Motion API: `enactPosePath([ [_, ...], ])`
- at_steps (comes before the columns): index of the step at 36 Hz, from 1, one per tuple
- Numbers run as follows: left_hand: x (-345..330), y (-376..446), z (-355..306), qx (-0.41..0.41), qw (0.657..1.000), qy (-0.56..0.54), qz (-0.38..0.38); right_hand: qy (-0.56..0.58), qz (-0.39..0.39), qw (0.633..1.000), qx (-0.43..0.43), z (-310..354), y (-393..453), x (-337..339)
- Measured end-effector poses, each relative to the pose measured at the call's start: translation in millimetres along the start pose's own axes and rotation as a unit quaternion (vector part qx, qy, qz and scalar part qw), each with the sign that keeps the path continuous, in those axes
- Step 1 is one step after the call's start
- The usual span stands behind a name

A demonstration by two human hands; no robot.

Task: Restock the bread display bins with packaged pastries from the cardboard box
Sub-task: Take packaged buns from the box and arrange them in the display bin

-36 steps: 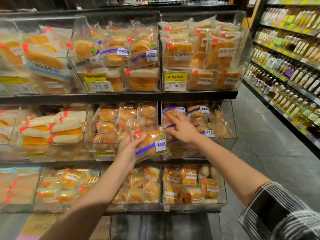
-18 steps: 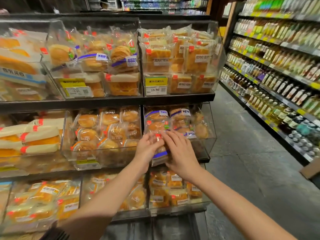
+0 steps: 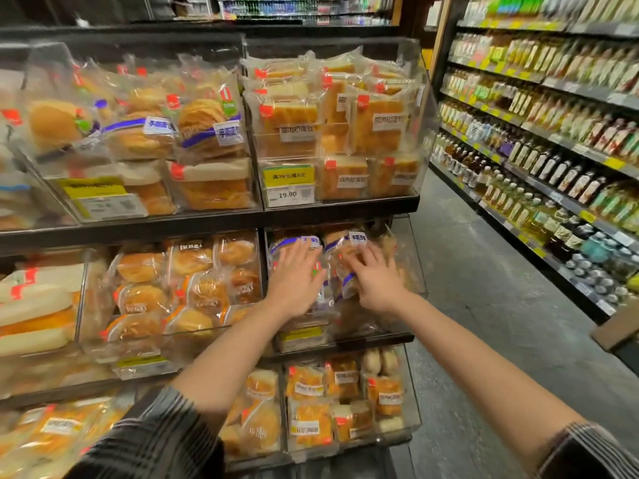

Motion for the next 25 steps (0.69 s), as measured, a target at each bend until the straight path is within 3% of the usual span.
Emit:
enactPosePath([
  [2,-14,0,5,0.018,0.999,0.039,0.019,0.018,0.019,0.999,-0.018,2,6,-13],
  [6,-26,-9,5,0.027,0.994,0.102,-0.019,-0.007,-0.012,0.998,-0.062,4,15,-28],
  [12,-33,8,18,0.040,0.995,0.093,0.022,-0.038,-0.028,0.996,-0.079,6,30,-29],
  [18,-39,22,21,0.035,0.995,0.097,-0.011,-0.073,-0.023,0.996,-0.050,10,18,-38],
  [25,-43,16,20,0.018,0.996,0.090,0.007,0.000,-0.011,0.998,-0.069,0,24,-40],
])
Point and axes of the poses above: each hand's wrist, its own y-axis towards the middle knuckle, its own x-axis out of the back of the hand, z = x × y, the point moved 7 cm from there along y, towards the middle knuckle, and after that the axes turned 4 degrees about y, right-handed, at the moved point
